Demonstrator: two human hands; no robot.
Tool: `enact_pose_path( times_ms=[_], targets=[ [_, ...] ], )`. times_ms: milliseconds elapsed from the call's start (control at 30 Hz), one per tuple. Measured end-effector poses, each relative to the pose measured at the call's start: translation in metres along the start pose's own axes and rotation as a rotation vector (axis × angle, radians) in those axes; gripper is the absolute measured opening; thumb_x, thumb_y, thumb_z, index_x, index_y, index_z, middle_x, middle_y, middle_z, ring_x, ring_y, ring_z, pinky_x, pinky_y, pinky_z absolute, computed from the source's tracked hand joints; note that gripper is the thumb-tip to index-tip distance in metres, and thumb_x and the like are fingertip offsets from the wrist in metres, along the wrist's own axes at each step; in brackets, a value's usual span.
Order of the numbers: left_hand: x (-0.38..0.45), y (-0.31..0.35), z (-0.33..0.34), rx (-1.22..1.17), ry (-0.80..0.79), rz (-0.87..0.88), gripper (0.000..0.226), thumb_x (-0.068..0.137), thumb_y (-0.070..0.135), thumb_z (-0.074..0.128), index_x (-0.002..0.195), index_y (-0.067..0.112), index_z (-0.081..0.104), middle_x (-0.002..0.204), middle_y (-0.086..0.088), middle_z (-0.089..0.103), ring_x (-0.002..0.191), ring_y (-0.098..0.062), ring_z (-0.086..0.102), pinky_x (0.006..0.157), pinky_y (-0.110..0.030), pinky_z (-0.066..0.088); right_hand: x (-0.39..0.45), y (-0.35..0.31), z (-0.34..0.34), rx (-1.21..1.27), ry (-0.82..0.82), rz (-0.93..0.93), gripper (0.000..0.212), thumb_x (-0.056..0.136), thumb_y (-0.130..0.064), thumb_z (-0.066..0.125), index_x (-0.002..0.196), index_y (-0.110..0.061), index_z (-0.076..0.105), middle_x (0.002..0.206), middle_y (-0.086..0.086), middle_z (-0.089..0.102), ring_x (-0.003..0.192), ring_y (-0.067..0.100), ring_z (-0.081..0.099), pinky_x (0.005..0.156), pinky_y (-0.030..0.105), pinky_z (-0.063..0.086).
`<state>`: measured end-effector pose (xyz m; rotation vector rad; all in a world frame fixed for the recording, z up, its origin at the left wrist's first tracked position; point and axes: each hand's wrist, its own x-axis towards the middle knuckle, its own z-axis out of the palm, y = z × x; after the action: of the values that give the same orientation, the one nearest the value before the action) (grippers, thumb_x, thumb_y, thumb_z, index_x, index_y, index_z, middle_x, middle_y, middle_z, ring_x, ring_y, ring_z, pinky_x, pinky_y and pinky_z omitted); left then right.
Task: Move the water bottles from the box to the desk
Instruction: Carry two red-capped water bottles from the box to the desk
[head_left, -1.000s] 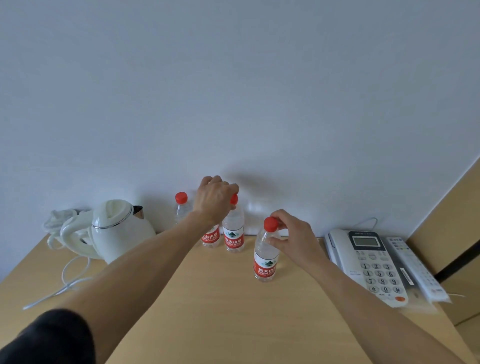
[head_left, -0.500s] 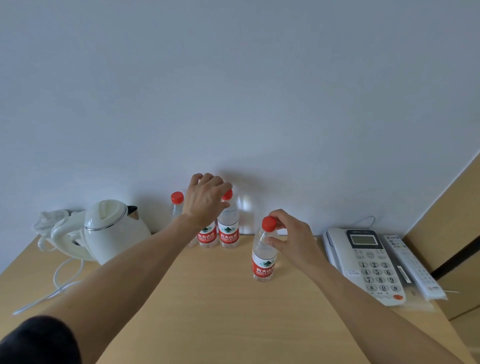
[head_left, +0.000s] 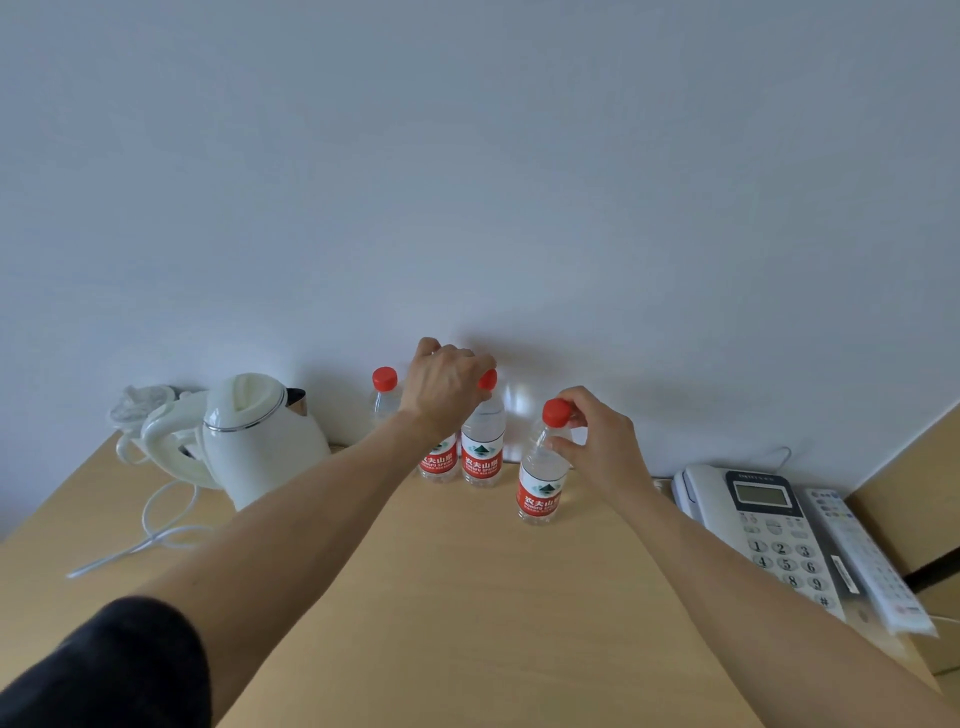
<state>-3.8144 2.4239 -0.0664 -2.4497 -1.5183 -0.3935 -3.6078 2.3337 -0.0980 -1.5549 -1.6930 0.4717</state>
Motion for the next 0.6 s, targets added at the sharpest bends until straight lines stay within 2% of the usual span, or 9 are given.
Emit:
enact_pose_path(
  times_ms=[300,467,600],
  targets=[
    [0.004,-0.003,0.007,-0.056,0.013,0.004,0.022,0.096,0.03,0.066,0.114,0.018,0.069,0.101,0.0,0.073,0.092,-0.023,0.064,0.098,-0.032,0.034,0.017,-0.001,0.009,0.004,0.034,0.017,0.036,0.077,-0.005,0.081,0.104,-0.017,0.06,0.098,-0.006,0.068,0.094,0.017,0.064,0.085,0.029,0.05],
    [0.004,-0.004,0.005,-0.06,0.025,0.023,0.027,0.095,0.033,0.066,0.119,0.02,0.069,0.106,0.001,0.072,0.101,-0.023,0.061,0.097,-0.033,0.036,0.035,-0.005,0.021,-0.004,0.064,0.022,0.037,0.077,-0.003,0.08,0.106,-0.016,0.061,0.098,-0.005,0.067,0.094,0.017,0.063,0.083,0.026,0.047],
    [0.0,-0.005,0.006,-0.029,0.032,0.01,0.026,0.096,0.035,0.064,0.118,0.022,0.068,0.104,0.002,0.072,0.103,-0.023,0.059,0.094,-0.034,0.036,0.042,-0.007,0.03,0.001,0.09,0.023,0.039,0.076,0.0,0.08,0.109,-0.014,0.063,0.102,-0.002,0.069,0.097,0.018,0.064,0.088,0.028,0.049]
  ],
)
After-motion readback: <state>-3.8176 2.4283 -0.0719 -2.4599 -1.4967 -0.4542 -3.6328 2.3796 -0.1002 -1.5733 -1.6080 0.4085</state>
